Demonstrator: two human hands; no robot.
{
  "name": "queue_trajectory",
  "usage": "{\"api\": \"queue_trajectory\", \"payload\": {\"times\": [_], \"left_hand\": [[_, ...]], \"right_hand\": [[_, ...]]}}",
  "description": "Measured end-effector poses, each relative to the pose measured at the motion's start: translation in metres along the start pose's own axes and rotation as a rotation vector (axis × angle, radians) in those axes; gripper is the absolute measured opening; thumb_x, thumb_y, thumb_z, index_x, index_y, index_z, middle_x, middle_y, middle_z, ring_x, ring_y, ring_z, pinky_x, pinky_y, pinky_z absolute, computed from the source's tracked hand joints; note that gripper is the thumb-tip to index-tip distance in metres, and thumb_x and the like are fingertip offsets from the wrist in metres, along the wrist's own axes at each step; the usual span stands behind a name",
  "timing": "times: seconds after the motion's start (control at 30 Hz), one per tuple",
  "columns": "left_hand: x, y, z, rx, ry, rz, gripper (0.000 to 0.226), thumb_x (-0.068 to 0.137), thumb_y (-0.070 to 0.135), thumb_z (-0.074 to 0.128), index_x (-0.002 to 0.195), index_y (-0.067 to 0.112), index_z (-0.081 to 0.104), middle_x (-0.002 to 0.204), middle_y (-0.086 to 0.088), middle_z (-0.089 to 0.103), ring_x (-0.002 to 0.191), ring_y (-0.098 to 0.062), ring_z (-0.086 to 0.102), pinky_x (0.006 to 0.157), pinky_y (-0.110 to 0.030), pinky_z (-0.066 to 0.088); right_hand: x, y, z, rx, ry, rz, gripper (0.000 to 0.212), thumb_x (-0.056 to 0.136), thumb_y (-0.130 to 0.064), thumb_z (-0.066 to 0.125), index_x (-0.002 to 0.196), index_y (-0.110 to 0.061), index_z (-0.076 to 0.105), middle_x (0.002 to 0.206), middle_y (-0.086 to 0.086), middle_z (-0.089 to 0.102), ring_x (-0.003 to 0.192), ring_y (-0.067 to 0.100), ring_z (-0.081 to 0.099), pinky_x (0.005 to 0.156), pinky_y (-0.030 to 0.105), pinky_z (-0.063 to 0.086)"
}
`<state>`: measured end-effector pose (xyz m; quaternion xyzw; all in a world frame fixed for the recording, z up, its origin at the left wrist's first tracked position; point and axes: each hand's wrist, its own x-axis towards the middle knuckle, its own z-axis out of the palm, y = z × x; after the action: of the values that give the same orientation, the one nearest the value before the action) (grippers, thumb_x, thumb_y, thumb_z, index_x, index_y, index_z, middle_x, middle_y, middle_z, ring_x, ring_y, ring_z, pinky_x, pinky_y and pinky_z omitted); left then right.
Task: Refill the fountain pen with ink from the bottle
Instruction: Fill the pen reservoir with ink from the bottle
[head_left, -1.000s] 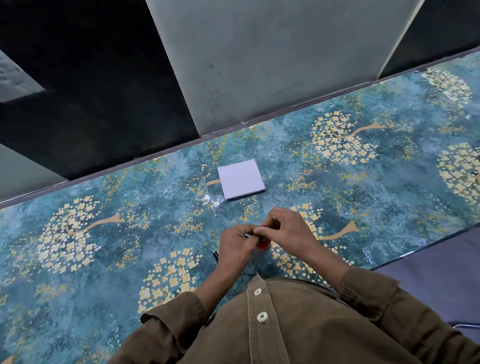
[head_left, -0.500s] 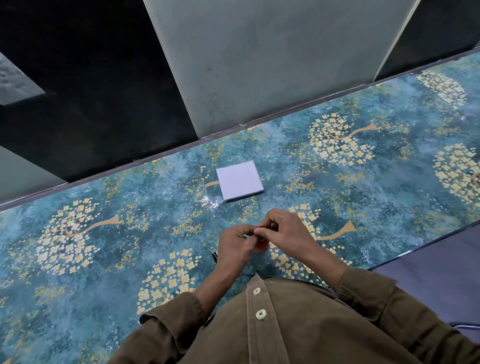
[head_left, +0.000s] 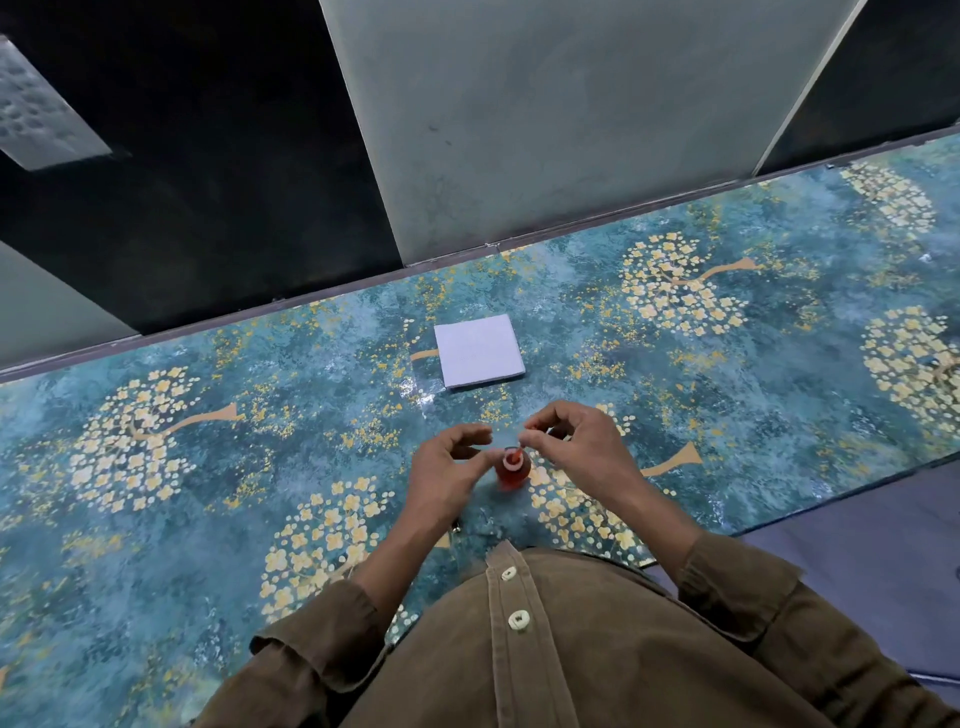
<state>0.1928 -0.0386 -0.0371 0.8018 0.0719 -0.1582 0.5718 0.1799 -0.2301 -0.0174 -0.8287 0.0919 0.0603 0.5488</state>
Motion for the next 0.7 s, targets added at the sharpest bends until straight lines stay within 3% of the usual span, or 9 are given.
{"api": "queue_trajectory", "payload": {"times": [0.1, 0.17, 0.27, 0.43, 0.7], "left_hand": [[-0.011, -0.011, -0.010, -0.123, 0.073, -0.068, 0.020, 0.082, 0.013, 0.079, 0.096, 0.026, 0.073, 0.095, 0.003, 0.076, 0.084, -0.012, 0.068, 0.074, -0.033, 0.058], [-0.020, -0.020, -0.016, -0.176, 0.123, -0.109, 0.018, 0.084, 0.010, 0.076, 0.094, 0.026, 0.073, 0.092, -0.001, 0.075, 0.080, -0.014, 0.066, 0.071, -0.034, 0.056], [-0.036, -0.033, -0.022, -0.235, 0.182, -0.159, 0.015, 0.088, 0.008, 0.072, 0.095, 0.021, 0.073, 0.089, -0.008, 0.074, 0.075, -0.018, 0.065, 0.067, -0.032, 0.055], [-0.057, -0.044, -0.025, -0.273, 0.223, -0.201, 0.014, 0.090, 0.002, 0.067, 0.096, 0.014, 0.071, 0.079, -0.011, 0.070, 0.068, -0.018, 0.063, 0.060, -0.023, 0.054], [-0.077, -0.048, -0.029, -0.252, 0.250, -0.204, 0.015, 0.092, 0.007, 0.067, 0.105, 0.009, 0.072, 0.085, -0.013, 0.073, 0.070, -0.014, 0.066, 0.059, -0.023, 0.055]], "right_hand": [[-0.003, 0.004, -0.004, 0.110, -0.010, 0.040, 0.008, 0.080, -0.027, 0.081, 0.082, -0.022, 0.074, 0.076, 0.002, 0.075, 0.068, 0.019, 0.069, 0.066, 0.038, 0.058], [-0.005, 0.007, -0.003, 0.169, -0.011, 0.065, 0.009, 0.082, -0.024, 0.080, 0.085, -0.018, 0.074, 0.078, 0.006, 0.075, 0.068, 0.022, 0.069, 0.064, 0.040, 0.057], [-0.010, 0.009, -0.002, 0.181, -0.004, 0.089, 0.009, 0.083, -0.022, 0.080, 0.086, -0.015, 0.073, 0.080, 0.009, 0.075, 0.071, 0.025, 0.072, 0.061, 0.036, 0.056], [-0.011, 0.013, -0.004, 0.248, 0.019, 0.109, 0.008, 0.086, -0.016, 0.076, 0.089, -0.009, 0.072, 0.074, 0.008, 0.072, 0.064, 0.017, 0.069, 0.055, 0.026, 0.053], [-0.014, 0.023, -0.004, 0.251, 0.019, 0.128, 0.007, 0.085, -0.015, 0.077, 0.087, -0.009, 0.073, 0.072, 0.009, 0.070, 0.061, 0.014, 0.065, 0.055, 0.031, 0.053]]}}
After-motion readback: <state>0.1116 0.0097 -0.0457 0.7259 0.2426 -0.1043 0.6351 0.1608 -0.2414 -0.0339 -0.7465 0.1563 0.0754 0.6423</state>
